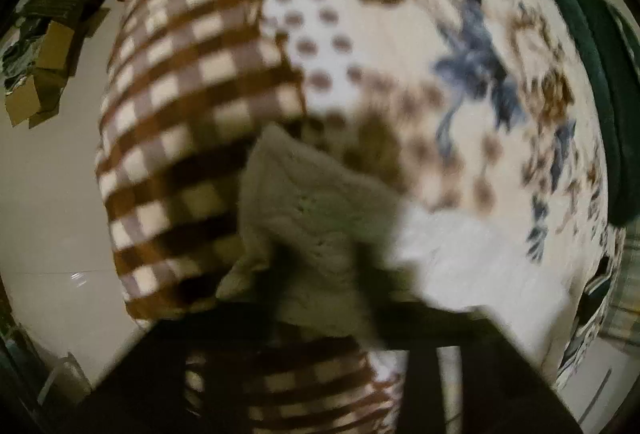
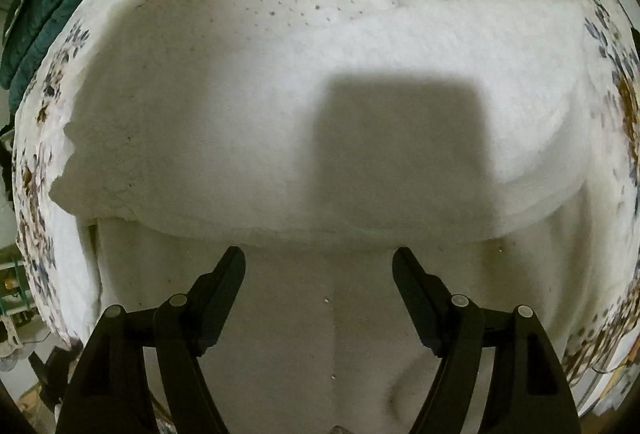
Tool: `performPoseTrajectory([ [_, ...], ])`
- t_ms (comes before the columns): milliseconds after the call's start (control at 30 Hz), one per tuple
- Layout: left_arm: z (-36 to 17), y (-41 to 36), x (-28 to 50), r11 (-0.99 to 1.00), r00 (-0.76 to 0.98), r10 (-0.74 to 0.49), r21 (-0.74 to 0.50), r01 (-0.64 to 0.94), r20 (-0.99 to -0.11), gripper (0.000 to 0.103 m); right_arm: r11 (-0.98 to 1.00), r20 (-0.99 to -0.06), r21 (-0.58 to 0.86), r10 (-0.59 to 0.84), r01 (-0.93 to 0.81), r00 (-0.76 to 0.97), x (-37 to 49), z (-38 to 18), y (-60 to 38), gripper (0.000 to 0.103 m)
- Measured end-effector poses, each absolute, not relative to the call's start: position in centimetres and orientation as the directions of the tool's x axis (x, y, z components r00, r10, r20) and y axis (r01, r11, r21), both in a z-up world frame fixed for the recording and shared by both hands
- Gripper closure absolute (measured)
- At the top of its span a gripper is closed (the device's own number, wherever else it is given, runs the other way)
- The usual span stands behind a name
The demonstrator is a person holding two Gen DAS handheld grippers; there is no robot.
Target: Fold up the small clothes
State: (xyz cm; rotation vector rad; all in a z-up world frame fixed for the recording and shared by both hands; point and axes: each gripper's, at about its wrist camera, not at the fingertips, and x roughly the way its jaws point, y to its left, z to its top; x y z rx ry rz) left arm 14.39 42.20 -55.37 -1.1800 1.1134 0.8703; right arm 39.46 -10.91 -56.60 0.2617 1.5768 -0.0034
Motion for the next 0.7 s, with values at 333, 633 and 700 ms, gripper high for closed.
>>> performPoseTrajectory([
  [333, -43.3, 34.7, 22.3, 0.579, 0.323, 0.187, -0.162, -0.799, -0.928, 0.098, 0.975, -0.983, 0.184, 0.179, 0.129, 0.047, 39.7, -55.0, -11.9, 0.025],
  [633, -39.8, 14.7, 34.3, 0.863, 0.446, 0.031, -0.201, -0.464, -0.895, 0.098, 0.988, -0.987, 0.141, 0.135, 0.062, 0.083, 41.7, -54.2, -17.8, 0.025],
  [700, -40.0, 9.0, 36.3, 0.899, 0.460, -0.023, -0.220, -0.380, -0.888, 0.098, 0.987, -0.989, 0.132, 0.125, 0.088, 0.084, 41.7, -53.9, -20.9, 0.025],
])
